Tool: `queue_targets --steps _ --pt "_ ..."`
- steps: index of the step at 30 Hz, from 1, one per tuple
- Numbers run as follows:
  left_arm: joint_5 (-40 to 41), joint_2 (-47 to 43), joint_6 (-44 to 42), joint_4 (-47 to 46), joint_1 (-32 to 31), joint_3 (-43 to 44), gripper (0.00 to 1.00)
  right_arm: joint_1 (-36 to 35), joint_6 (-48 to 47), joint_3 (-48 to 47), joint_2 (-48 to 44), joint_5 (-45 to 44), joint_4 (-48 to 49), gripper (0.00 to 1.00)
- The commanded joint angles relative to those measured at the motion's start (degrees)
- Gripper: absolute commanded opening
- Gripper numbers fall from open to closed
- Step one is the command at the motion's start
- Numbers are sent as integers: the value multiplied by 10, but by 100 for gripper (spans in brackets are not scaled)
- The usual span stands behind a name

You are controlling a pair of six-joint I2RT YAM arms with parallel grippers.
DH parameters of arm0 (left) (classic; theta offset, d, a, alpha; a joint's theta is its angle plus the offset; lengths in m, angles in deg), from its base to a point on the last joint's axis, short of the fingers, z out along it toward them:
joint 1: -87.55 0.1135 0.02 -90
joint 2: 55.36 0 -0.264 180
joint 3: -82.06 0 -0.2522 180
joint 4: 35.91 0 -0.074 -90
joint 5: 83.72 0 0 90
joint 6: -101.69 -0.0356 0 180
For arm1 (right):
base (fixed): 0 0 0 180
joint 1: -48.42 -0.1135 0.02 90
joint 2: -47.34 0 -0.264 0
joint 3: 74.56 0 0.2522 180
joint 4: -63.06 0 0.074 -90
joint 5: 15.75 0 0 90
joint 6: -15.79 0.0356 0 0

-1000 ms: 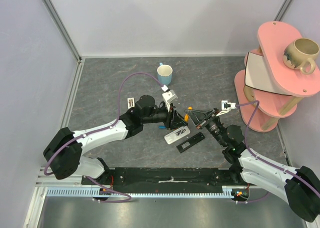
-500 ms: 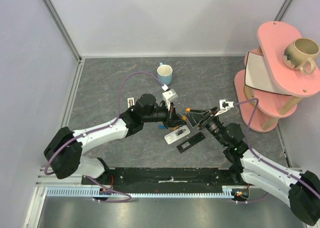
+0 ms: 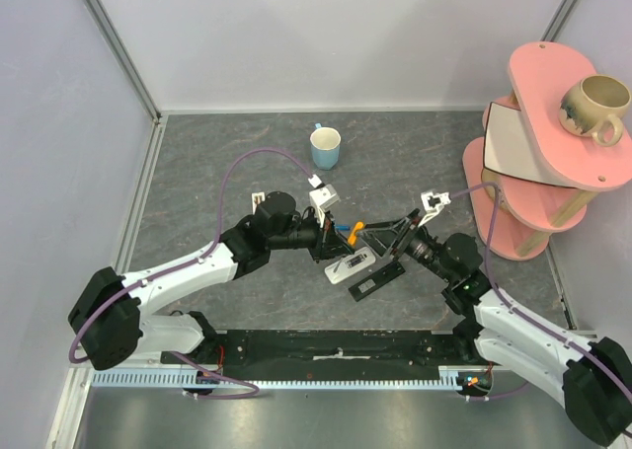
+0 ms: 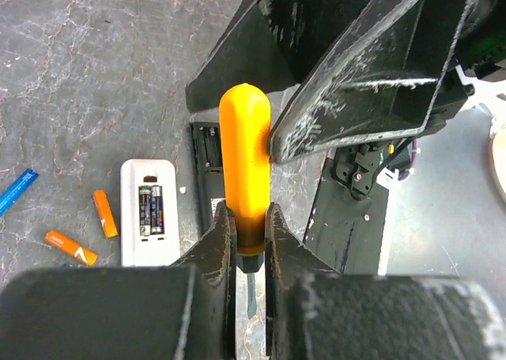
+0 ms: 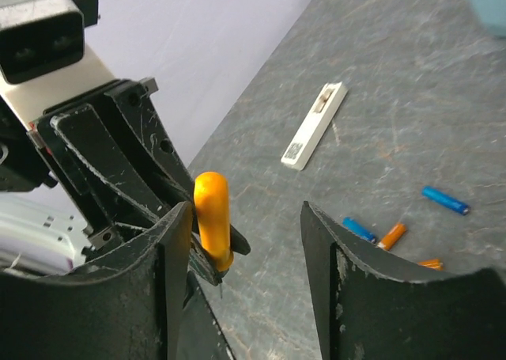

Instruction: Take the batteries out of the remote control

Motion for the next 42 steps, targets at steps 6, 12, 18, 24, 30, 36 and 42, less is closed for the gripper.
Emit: queue_targets --steps 6,12,18,24,30,36,42 --pt "-51 -11 -23 -14 1 -2 2 1 42 -20 66 88 102 52" --pt "-55 -6 -26 -13 1 -5 2 1 72 -21 102 109 170 34" --pt "-40 -12 -32 0 2 -5 9 2 49 -21 95 100 145 0" --pt "37 -27 -41 37 2 -23 75 1 -39 -39 25 5 -60 0" --pt "102 -4 -74 108 2 -11 81 2 -137 -65 -21 -144 -204 0" --pt "185 41 -101 134 -4 1 81 1 -150 -59 -2 -196 -204 0" --pt "227 100 -132 108 -32 -4 81 2 -134 -59 50 -181 -135 0"
